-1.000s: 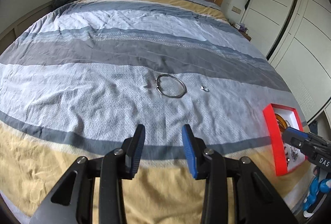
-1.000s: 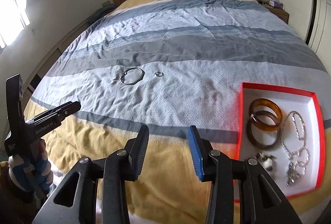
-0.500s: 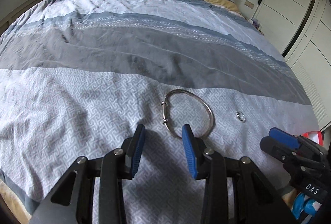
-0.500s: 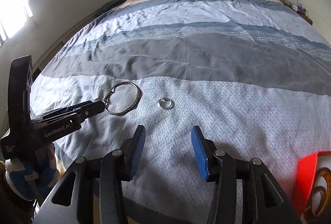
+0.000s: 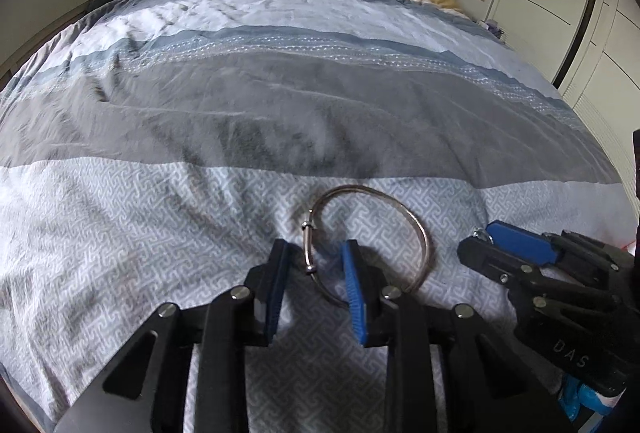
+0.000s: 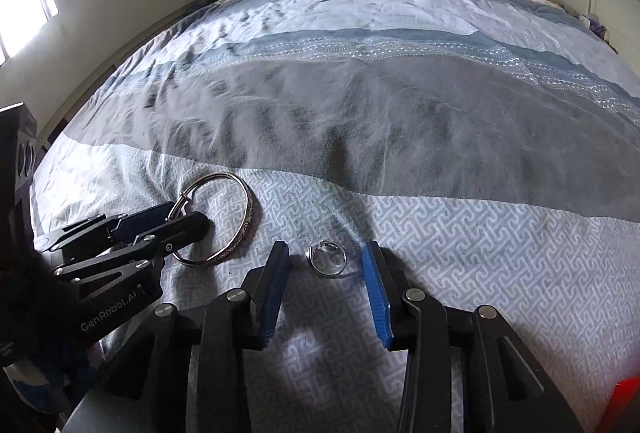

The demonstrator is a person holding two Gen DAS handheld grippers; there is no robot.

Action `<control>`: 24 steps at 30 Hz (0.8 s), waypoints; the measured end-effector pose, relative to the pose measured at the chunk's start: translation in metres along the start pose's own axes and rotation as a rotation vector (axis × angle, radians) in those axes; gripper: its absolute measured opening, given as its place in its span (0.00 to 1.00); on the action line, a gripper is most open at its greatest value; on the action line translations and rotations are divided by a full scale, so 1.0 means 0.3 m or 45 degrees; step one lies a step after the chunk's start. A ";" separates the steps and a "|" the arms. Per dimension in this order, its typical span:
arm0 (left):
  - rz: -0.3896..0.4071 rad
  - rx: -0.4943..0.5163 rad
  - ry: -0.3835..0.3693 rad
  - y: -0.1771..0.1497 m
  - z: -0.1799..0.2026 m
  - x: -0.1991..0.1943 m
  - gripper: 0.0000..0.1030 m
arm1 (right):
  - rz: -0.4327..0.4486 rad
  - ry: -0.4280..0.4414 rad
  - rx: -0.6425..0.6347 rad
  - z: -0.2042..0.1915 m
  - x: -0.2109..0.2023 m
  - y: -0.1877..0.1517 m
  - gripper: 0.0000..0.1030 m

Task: Organize jewelry
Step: 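Grasp the large silver bangle with the left gripper while the right grasps a small silver ring, then carry the bangle and ring into the red box and open both grippers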

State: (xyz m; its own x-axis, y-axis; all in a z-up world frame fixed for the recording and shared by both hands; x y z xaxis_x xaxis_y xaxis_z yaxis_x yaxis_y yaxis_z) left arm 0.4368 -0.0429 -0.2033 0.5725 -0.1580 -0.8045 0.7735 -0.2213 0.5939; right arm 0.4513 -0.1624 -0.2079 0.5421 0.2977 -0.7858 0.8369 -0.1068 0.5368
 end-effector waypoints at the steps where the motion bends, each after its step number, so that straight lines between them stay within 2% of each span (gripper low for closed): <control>1: 0.004 0.006 -0.005 0.002 0.003 0.000 0.15 | 0.000 -0.004 -0.004 0.001 0.002 -0.003 0.29; 2: 0.008 0.010 -0.007 0.003 0.004 0.000 0.13 | -0.002 -0.007 -0.003 0.003 0.003 -0.004 0.20; 4: 0.014 0.014 -0.013 0.002 0.006 -0.004 0.08 | 0.000 0.003 0.002 0.005 0.001 -0.007 0.20; 12: 0.047 0.017 -0.025 -0.001 0.033 -0.080 0.06 | 0.059 0.033 0.037 0.019 -0.106 -0.033 0.19; 24: 0.101 0.074 -0.078 -0.017 0.160 -0.322 0.06 | 0.169 0.001 0.080 0.069 -0.502 -0.117 0.19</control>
State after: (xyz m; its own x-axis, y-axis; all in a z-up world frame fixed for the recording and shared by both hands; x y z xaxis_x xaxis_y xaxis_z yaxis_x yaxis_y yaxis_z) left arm 0.3645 -0.0728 -0.1287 0.6126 -0.2352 -0.7546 0.7081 -0.2608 0.6561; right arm 0.3417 -0.2232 -0.1147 0.6482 0.2776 -0.7090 0.7610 -0.2048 0.6156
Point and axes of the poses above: each gripper's, at about its wrist camera, not at the fingertips, and x roughly the way its jaws point, z to its right, y to its top, the point moved 8 cm from there along x, roughly the way its jaws point, and after that the axes turned 10 degrees about x, right-handed, at the moved point
